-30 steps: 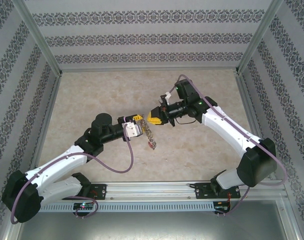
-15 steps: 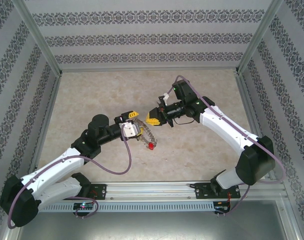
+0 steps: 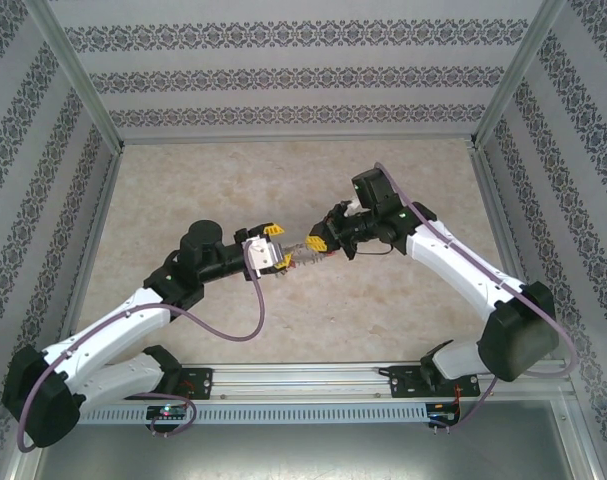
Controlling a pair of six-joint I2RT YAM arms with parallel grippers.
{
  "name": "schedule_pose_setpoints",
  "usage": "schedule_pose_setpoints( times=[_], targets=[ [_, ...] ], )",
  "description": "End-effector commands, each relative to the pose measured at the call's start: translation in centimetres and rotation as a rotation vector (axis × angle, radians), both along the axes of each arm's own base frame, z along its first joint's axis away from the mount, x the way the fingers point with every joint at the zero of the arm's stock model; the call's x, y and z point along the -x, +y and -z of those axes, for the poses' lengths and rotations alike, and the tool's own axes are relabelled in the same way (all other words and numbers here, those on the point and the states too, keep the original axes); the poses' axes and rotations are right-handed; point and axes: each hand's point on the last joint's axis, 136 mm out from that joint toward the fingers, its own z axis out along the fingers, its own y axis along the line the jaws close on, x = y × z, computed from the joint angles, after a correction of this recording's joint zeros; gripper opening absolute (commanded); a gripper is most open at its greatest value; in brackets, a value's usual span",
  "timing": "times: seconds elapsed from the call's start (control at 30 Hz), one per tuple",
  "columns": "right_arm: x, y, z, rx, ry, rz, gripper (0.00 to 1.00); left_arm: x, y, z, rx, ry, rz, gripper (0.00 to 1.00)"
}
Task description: Put the keys on the keyring
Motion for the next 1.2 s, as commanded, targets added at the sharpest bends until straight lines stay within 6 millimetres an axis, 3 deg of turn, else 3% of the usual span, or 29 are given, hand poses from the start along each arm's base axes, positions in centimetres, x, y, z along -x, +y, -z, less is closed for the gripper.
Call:
schedule_pose_setpoints(
  times=[0.0, 0.3, 0.53, 0.77, 1.17],
  targets=[
    [-0.6, -1.7, 0.3, 0.09, -0.026, 0.131, 0.0, -0.2, -1.0, 0.0, 0.061, 0.079, 0.024, 0.5],
    [-1.2, -3.5, 1.8, 0.311, -0.157, 0.154, 0.0, -2.0, -3.7, 1.1, 0.143, 0.165, 0.061, 0.48],
    [-2.0, -4.7, 1.2, 0.467, -0.29, 0.129, 0.0, -2.2, -6.3, 0.4, 0.21, 0.186, 0.14, 0.47],
    [-2.0, -4.2, 0.5, 0.456, -0.315, 0.122, 0.0, -1.8, -8.2, 1.0, 0.199, 0.174, 0.185, 0.44],
    [-1.3, -3.0, -0.1, 0.351, -0.243, 0.172, 0.0, -3.9, -9.0, 3.1, 0.166, 0.166, 0.098, 0.36]
  ],
)
